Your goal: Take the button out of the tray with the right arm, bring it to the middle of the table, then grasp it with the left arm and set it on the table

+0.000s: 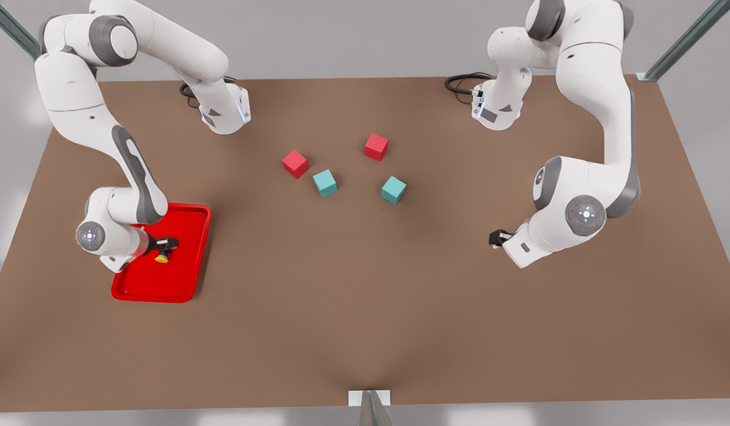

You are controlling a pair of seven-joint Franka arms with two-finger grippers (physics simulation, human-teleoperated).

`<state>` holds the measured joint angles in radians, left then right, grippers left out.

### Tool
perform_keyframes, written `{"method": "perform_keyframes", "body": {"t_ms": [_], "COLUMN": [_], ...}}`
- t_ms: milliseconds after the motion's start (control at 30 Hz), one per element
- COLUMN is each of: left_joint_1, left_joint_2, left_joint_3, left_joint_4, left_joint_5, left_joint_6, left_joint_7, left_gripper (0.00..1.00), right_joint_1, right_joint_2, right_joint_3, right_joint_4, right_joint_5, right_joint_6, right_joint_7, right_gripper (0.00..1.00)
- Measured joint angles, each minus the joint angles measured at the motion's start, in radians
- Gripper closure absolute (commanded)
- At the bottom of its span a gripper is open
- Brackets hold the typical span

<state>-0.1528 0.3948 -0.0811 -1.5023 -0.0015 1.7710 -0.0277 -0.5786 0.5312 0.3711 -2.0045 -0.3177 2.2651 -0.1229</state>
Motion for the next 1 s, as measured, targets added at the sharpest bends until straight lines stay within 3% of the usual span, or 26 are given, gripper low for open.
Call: {"method": "perform_keyframes", "body": {"t_ms": [600, 800, 933, 1000], "left_joint_1": [-0.001, -0.001, -0.001, 0.0], "left_joint_2": [0.022, 0.027, 0.032, 0.033], "left_joint_3": [0.0, 0.0, 0.0, 0.0], "left_joint_4": [-0.007, -0.008, -0.008, -0.008], "left_joint_5": [0.004, 0.004, 0.004, 0.004], "left_joint_6": [0.011, 0.011, 0.011, 0.011], "left_joint_7": [-0.009, -0.01, -0.011, -0.011], "left_gripper": [0.0, 0.0, 0.0, 0.0], "right_joint_1": [-0.017, -0.014, -0.016, -0.016], "right_joint_2": [-0.004, 0.004, 0.005, 0.005], "right_joint_3": [0.0, 0.0, 0.0, 0.0], "right_joint_4": [-0.041, -0.053, -0.053, -0.053], "right_joint_5": [-0.014, -0.016, -0.017, -0.017], "right_joint_6": [0.096, 0.122, 0.131, 0.134], "right_joint_7": [0.027, 0.031, 0.034, 0.035], "right_gripper": [0.0, 0.24, 0.29, 0.37]}}
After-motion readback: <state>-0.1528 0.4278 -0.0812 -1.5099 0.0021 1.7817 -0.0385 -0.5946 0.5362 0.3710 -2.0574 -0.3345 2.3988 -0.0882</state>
